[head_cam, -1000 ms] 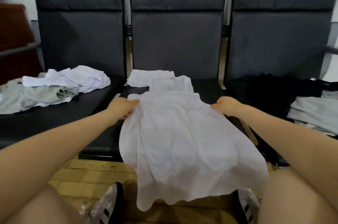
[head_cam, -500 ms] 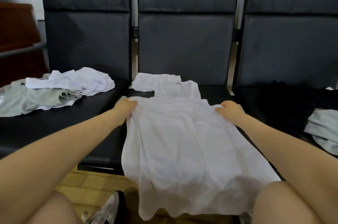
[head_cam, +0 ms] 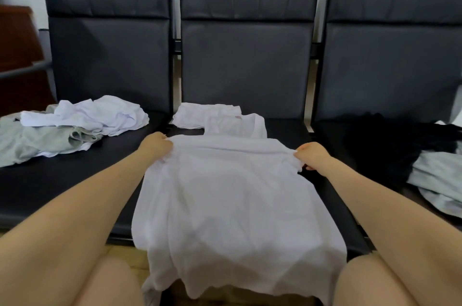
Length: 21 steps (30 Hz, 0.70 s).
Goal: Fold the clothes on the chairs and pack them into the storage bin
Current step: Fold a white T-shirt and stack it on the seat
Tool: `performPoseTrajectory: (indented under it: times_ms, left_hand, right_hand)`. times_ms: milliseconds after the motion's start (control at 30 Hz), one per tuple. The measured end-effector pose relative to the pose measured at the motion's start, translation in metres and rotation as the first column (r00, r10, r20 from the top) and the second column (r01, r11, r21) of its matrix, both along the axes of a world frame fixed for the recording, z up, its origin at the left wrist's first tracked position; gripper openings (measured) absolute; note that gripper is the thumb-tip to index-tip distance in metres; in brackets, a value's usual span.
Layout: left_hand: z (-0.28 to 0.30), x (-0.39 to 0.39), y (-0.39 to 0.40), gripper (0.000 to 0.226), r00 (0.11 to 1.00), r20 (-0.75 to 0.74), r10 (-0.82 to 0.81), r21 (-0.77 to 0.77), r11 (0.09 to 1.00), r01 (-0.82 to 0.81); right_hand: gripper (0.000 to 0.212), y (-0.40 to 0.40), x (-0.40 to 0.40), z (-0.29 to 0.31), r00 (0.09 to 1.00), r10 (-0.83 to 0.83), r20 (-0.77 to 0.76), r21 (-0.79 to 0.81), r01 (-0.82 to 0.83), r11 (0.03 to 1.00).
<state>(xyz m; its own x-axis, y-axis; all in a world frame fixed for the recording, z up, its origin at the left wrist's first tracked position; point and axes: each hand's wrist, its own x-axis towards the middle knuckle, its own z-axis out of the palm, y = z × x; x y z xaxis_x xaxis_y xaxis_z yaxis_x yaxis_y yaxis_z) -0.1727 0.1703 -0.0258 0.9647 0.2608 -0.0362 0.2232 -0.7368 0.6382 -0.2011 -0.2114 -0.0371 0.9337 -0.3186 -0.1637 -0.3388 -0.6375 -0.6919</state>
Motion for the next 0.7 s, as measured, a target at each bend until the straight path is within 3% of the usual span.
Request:
performPoseTrajectory:
  times_ms: [267, 367, 600, 700]
  left_hand:
    - [0.008, 0.003, -0.049, 0.016, 0.974, 0.222, -0.048, 0.005, 0.999, 0.048]
    - [0.008, 0.01, -0.068, 0.016, 0.962, 0.262, -0.073, -0.07, 0.993, 0.094]
    - [0.018, 0.074, -0.091, 0.035, 0.982, 0.17, -0.087, -0.166, 0.979, 0.116]
    - [0.014, 0.105, -0.093, 0.035, 0.99, 0.115, -0.077, -0.139, 0.986, 0.093]
  right_hand:
    - [0.027, 0.01, 0.002, -0.002, 0.994, 0.08, 0.073, -0.164, -0.067, 0.984]
    - [0.026, 0.015, 0.011, 0.002, 0.992, 0.078, 0.095, -0.174, -0.061, 0.983]
    - [0.028, 0.025, 0.061, 0.012, 0.974, 0.111, 0.199, -0.146, -0.083, 0.986]
    - [0.029, 0.032, 0.088, 0.008, 0.971, 0.101, 0.218, -0.132, -0.073, 0.989]
